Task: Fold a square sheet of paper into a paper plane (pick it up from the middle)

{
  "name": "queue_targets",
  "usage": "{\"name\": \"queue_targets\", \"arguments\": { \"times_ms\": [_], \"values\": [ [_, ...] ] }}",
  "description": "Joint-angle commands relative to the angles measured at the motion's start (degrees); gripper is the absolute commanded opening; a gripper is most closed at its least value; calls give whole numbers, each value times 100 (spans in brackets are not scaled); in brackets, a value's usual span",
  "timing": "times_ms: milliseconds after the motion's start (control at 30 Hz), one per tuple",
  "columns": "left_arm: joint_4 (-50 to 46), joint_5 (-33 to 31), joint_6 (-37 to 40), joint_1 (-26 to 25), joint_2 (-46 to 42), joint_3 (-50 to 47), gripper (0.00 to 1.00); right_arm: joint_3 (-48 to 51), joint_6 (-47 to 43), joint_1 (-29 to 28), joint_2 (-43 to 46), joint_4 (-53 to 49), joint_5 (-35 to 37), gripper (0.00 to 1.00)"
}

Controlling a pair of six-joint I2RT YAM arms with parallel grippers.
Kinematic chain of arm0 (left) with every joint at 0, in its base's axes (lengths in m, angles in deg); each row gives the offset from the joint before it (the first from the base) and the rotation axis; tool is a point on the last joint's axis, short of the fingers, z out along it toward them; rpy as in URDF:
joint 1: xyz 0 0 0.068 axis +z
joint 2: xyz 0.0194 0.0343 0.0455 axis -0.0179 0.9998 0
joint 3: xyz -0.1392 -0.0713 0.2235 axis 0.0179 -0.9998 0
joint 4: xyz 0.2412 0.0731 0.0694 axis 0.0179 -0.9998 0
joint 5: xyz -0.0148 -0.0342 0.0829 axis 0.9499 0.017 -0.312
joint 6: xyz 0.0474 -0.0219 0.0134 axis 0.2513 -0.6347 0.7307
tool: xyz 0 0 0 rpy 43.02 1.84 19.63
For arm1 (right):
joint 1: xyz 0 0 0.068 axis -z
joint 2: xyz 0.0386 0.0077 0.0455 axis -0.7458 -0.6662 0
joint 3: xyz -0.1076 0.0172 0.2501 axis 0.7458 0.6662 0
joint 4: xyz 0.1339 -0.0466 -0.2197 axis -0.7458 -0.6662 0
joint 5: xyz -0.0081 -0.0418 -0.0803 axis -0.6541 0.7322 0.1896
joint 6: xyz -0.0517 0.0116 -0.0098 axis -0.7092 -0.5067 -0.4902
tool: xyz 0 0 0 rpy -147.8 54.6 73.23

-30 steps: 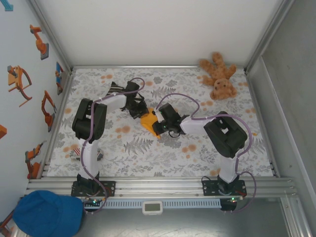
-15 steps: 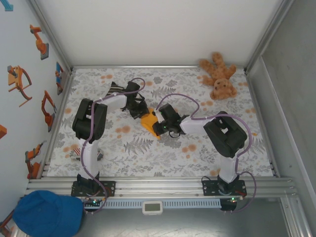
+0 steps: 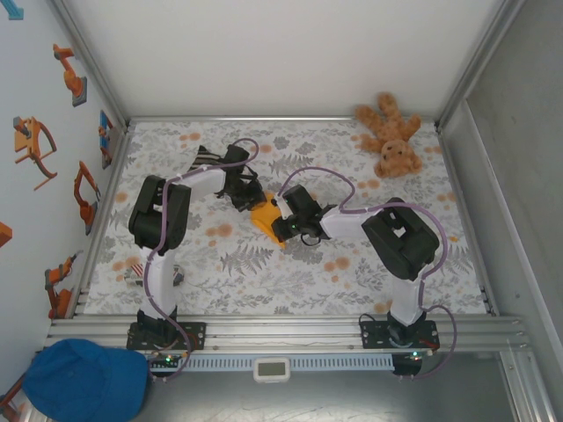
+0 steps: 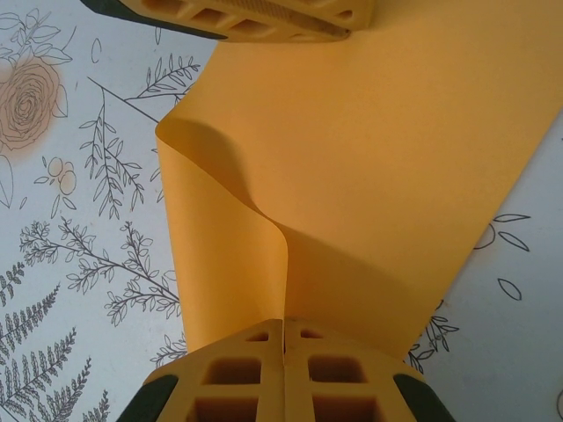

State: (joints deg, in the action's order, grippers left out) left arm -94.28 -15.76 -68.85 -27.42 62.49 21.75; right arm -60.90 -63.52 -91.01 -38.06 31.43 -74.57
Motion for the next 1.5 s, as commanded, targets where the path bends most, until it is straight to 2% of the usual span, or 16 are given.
{"name": "queue_targets", "arguments": {
  "times_ms": [0,100,200,433,567,700,800,1467],
  "values": [
    [32,-87,-187,154,-689,-290,18,-49,94,40,-162,-225,46,0],
    [576,-231,-551,325,-1387,-1009,25,-54,133,51,-160,-223,29,0],
    [1166,-150,-916,382,-1942,-1730,26,-78,189,63,-195,-236,-13,0],
    [2133,243,-1757,80,-2493,-2758,18,-109,226,77,-206,-273,-15,0],
    [2366,224,-1977,-137,-2429,-3002,12,-123,215,77,-215,-307,-63,0],
    [2720,496,-2158,-282,-2084,-2962,9,-148,191,78,-231,-341,-86,0],
    [2708,469,-2174,-406,-1901,-2850,9,-152,191,77,-222,-352,-73,0],
    [2600,451,-2050,-441,-1411,-2970,6,-131,227,86,-246,-370,-43,0]
  ]
}}
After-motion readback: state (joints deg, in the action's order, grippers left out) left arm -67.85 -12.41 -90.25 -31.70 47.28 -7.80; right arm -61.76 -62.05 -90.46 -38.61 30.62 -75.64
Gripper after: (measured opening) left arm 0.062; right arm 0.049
